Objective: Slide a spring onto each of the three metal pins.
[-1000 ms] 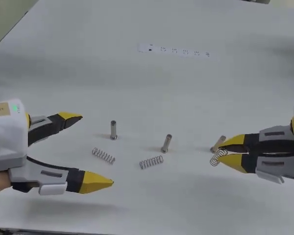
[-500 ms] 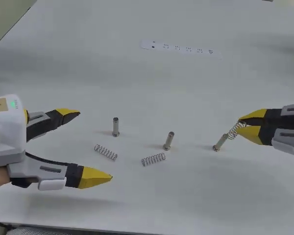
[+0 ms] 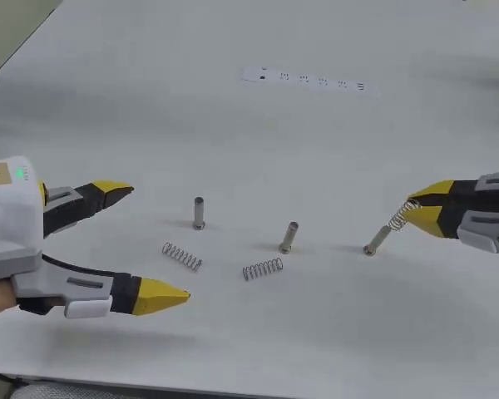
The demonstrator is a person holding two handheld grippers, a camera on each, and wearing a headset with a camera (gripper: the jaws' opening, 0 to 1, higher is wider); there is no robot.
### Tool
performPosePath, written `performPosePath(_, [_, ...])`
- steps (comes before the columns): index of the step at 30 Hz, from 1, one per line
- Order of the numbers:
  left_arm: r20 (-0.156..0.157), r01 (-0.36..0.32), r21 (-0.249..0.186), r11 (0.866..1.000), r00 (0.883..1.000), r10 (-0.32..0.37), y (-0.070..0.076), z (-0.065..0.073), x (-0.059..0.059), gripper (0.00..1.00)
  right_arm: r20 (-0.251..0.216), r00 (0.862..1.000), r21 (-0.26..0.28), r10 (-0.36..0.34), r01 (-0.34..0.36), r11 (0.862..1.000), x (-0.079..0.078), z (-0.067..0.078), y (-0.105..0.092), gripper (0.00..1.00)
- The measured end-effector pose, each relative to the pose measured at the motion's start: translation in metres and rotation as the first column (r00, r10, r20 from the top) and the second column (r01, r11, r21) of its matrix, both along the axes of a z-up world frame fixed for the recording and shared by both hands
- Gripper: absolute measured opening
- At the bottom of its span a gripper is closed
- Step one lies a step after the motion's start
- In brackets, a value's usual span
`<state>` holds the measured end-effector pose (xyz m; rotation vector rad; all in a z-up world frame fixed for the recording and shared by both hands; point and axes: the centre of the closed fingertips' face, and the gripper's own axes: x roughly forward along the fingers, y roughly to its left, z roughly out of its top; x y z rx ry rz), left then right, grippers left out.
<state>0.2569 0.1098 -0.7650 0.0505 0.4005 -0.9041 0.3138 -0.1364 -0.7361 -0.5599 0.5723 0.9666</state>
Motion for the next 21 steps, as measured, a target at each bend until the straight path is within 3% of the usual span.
performPosePath(7, [-0.004, 0.007, 0.004, 1.000, 1.000, -0.007, -0.002, -0.001, -0.002, 0.98, -0.015, 1.000, 0.004, -0.019, 0.019, 1.000, 0.008, -0.005, 0.001, 0.07])
performPosePath(21, [-0.010, -0.004, 0.003, 1.000, 1.000, 0.004, 0.003, -0.002, -0.002, 0.98, -0.049, 0.999, -0.017, -0.020, 0.019, 1.000, 0.007, -0.017, -0.001, 0.07])
